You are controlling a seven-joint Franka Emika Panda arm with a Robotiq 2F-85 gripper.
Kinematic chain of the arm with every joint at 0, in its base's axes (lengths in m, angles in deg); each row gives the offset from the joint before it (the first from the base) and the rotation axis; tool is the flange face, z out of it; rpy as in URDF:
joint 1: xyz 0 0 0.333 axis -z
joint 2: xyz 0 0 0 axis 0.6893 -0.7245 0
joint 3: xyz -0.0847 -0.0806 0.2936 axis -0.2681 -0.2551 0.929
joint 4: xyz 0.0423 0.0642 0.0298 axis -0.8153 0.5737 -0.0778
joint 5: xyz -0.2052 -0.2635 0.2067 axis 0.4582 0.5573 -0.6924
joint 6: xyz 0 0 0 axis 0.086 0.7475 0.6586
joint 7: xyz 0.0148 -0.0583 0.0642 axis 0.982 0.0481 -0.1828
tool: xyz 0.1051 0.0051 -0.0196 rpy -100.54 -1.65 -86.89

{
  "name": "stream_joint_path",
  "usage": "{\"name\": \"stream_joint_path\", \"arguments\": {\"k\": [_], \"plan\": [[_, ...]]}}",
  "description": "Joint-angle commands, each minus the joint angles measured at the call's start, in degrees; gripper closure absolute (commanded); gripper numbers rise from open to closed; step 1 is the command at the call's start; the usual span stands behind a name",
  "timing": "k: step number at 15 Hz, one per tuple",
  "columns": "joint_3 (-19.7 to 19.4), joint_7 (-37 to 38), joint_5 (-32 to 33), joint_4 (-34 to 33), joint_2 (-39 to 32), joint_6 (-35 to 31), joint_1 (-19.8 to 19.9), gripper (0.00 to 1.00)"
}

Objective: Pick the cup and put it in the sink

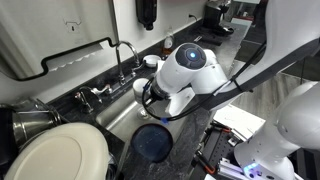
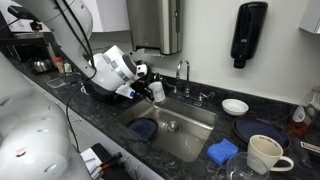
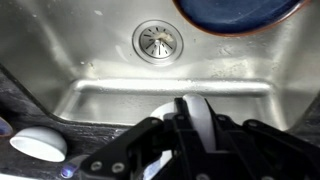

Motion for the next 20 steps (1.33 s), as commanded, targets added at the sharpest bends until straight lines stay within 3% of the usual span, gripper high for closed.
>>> {"name": "stream_joint_path", "arguments": {"k": [1,4,9,15,18,19,20], "plan": [[-3.9,-1.6,1.8,2.8,-0.2,-2.5,2.8,0.96],[-7.6,-1.5,5.9,4.3,-2.5,-4.2,6.2,0.96],[-10.4,2.0,15.0,2.8,-9.6,-6.1,10.2,0.96],[-13.2,6.2,27.0,-1.5,-17.4,-13.0,10.8,0.96],[-12.7,5.7,25.3,-0.2,-16.5,-12.0,10.1,0.96],[-12.7,5.7,25.3,-0.3,-16.8,-12.1,10.0,0.83],[-12.7,5.7,25.3,-0.3,-16.9,-12.1,10.0,0.83]]}}
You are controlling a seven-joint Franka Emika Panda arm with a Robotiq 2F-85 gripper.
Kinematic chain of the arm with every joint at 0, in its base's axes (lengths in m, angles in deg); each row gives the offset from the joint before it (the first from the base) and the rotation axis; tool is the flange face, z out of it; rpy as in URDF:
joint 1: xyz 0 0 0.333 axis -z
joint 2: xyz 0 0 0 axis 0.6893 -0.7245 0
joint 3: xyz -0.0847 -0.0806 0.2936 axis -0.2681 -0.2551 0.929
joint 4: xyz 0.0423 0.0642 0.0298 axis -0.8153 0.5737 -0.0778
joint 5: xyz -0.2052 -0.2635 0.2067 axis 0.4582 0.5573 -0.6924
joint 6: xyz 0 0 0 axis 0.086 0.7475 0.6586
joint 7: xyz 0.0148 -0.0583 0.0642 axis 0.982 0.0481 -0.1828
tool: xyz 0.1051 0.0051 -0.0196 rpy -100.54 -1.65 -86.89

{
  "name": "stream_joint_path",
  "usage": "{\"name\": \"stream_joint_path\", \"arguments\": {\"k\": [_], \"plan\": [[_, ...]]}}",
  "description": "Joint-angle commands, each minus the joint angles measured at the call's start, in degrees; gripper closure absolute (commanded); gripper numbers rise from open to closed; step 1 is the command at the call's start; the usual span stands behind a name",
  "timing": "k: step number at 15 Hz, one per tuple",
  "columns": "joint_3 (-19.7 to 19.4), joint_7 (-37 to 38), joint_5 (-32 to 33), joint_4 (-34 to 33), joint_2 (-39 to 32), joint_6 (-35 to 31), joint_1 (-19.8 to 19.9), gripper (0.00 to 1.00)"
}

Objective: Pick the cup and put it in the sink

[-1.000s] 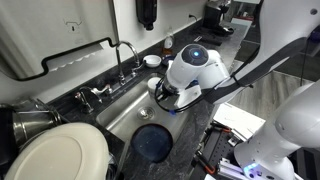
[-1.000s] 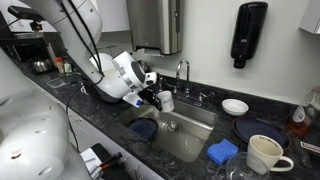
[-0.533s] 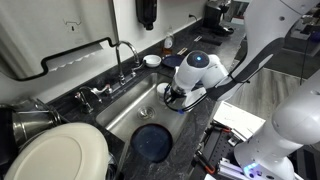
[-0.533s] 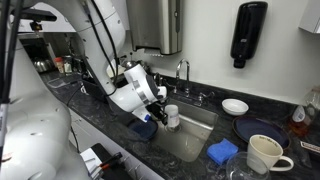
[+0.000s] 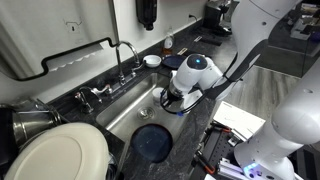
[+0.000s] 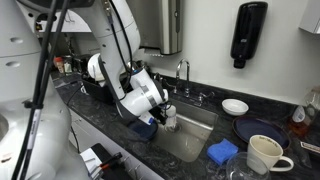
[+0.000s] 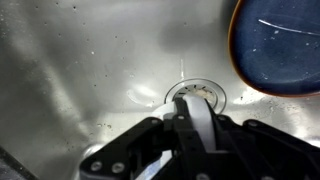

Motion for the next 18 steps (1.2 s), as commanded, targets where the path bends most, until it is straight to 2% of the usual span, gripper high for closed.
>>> {"name": "stream_joint_path", "arguments": {"k": [1,6,7,18], "plan": [[0.0,0.0,0.0,0.0,0.0,0.0,0.0,0.83],[0.0,0.0,0.0,0.0,0.0,0.0,0.0,0.83],[0.0,0.5,-0.1,-0.7,-0.9,0.5,-0.1,0.96],[-4.7,8.0,6.3,-10.8,-10.7,3.5,-0.9,0.96]]}}
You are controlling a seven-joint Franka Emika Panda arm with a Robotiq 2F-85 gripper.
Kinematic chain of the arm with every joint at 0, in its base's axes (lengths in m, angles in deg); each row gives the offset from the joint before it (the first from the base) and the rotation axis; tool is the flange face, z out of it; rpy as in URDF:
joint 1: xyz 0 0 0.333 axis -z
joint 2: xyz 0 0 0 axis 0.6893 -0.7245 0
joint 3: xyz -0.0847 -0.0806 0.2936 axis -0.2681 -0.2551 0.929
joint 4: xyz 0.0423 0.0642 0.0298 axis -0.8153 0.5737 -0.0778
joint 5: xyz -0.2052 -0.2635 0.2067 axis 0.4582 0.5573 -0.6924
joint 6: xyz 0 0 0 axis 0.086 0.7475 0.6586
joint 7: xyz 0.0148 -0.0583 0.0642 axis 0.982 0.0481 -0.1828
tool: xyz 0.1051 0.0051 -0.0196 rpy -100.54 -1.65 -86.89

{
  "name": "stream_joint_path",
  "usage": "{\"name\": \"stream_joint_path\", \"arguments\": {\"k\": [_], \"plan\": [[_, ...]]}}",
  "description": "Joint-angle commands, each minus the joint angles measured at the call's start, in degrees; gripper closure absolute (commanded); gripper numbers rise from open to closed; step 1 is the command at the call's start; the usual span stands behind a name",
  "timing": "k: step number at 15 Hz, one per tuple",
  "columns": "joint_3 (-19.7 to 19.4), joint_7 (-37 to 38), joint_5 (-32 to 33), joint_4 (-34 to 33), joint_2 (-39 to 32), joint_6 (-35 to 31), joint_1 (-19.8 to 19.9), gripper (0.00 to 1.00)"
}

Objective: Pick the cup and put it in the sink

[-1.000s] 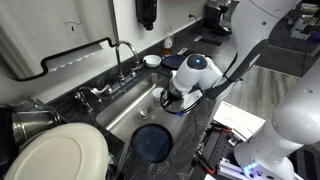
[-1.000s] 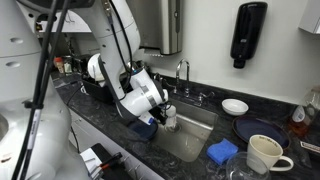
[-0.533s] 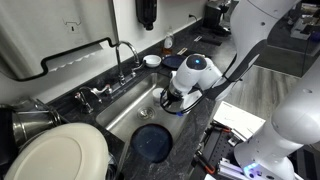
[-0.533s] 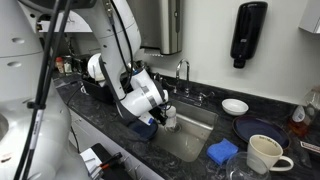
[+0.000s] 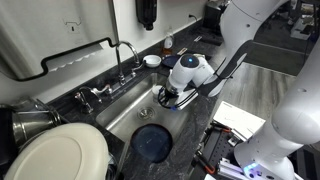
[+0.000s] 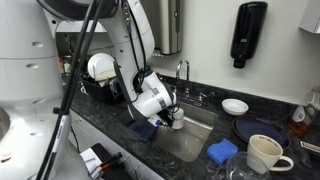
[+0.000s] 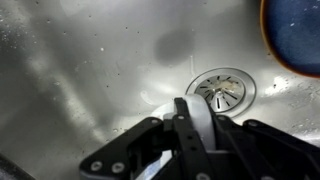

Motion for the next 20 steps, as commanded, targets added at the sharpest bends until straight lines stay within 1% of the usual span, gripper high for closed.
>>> {"name": "stream_joint_path", "arguments": {"k": [1,5,8,12,19,20], "plan": [[-2.2,4.5,5.0,-5.4,-4.6,2.4,-1.0,0.96],[-3.7,8.7,10.5,-10.0,-10.1,3.3,-1.4,0.96],[-4.5,14.1,17.2,-14.0,-13.7,2.5,-1.6,0.96],[-4.1,21.5,24.8,-18.5,-17.8,3.1,-0.9,0.96],[-3.4,29.9,32.6,-23.0,-23.1,3.7,0.0,0.96],[-3.4,30.9,33.5,-23.2,-23.3,3.8,0.0,0.58]]}}
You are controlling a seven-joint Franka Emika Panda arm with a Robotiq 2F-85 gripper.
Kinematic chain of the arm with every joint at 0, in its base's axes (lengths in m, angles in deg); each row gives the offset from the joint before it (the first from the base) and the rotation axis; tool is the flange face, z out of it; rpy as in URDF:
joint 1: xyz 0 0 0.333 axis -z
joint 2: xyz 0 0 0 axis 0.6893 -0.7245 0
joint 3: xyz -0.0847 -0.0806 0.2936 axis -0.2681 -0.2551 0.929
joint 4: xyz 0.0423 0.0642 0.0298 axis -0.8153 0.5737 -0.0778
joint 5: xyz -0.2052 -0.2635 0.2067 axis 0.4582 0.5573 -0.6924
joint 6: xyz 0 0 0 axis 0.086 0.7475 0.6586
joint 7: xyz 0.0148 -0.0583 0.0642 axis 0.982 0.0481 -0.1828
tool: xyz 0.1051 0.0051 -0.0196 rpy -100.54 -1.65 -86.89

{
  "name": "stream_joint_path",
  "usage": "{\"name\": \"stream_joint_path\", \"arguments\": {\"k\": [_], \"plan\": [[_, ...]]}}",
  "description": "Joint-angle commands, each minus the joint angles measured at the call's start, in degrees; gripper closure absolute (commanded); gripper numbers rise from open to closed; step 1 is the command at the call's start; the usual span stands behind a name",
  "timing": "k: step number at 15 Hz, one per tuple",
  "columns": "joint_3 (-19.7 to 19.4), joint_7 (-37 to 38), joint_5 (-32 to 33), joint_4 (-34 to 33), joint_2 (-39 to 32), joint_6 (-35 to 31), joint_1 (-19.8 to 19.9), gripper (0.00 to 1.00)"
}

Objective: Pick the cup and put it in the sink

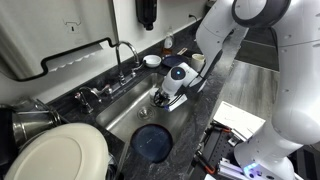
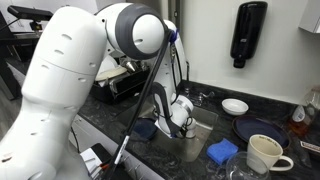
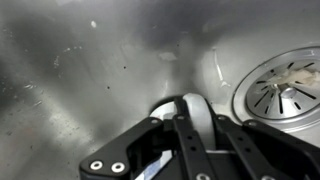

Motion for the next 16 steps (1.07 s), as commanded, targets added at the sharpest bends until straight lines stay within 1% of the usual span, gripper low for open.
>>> {"name": "stream_joint_path", "arguments": {"k": [1,2,5,6,9,12,16], "plan": [[0.6,4.6,4.8,-2.1,-1.1,1.1,0.5,0.57],[0.6,5.7,5.7,-2.2,-1.0,1.2,0.6,0.52],[0.6,8.0,7.7,-1.9,-0.4,1.2,0.6,0.3],[0.3,8.0,7.6,-1.5,-0.1,1.2,0.4,0.24],[-1.1,4.7,3.9,1.2,1.1,0.6,-0.5,0.02],[-2.3,0.3,-0.1,5.0,3.2,-1.0,-0.8,0.0],[-3.1,-9.6,-8.3,11.5,8.2,-1.7,-0.2,0.0]]}}
